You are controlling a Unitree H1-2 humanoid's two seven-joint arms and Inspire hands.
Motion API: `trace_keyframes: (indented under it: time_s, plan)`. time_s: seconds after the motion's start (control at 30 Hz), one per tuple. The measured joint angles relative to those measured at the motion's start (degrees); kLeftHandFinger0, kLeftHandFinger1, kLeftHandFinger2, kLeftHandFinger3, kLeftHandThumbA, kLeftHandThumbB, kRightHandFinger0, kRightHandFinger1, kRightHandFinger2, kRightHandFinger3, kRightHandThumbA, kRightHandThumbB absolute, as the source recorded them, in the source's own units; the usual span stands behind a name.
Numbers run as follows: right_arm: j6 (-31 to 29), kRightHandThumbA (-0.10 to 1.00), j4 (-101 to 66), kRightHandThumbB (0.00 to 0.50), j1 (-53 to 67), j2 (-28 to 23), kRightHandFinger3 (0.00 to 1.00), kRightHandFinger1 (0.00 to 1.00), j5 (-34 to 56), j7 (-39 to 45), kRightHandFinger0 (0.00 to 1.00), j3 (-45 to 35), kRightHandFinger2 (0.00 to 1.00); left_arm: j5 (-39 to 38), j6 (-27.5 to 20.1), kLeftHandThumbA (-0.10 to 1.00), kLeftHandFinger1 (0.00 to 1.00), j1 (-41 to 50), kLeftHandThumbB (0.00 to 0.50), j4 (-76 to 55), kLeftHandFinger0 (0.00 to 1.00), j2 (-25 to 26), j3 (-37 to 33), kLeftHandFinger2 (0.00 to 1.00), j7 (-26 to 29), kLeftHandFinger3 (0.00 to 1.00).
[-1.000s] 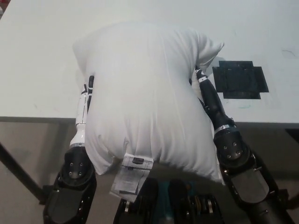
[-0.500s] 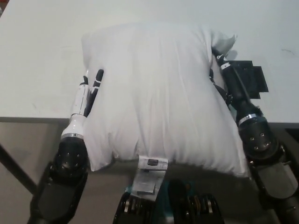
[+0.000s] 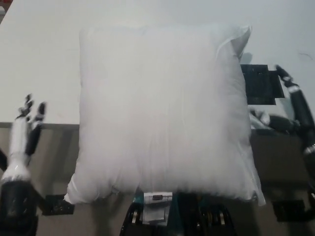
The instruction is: The robot uses both hands to lift the pillow and then drops it on the table
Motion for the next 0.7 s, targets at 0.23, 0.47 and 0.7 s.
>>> trace_keyframes:
  time_s: [0.23,0.47,0.7]
  plan:
    - [-0.2,1.00,-9.1,0.144,10.7,-0.3,1.00,1.00,2.0,1.7,1.00,-1.0,1.00,-3.0,-4.7,1.00,1.00,11.9,0.024,-9.7,1.00,-3.7,2.2,1.00,-0.4,1.00]
    - [-1.5,1.00,-15.9,0.159,15.8,-0.5,1.00,1.00,4.1,3.8,1.00,-0.6,1.00,-9.5,-11.0,1.00,1.00,21.8,0.151,-16.4,1.00,-10.2,1.9,1.00,-1.8,1.00]
    - [-3.2,1.00,-16.4,0.134,20.9,-1.4,1.00,1.00,3.8,5.1,1.00,0.5,1.00,-11.4,-17.9,1.00,1.00,24.7,0.088,-10.3,1.00,-17.1,-0.3,1.00,-3.0,1.00]
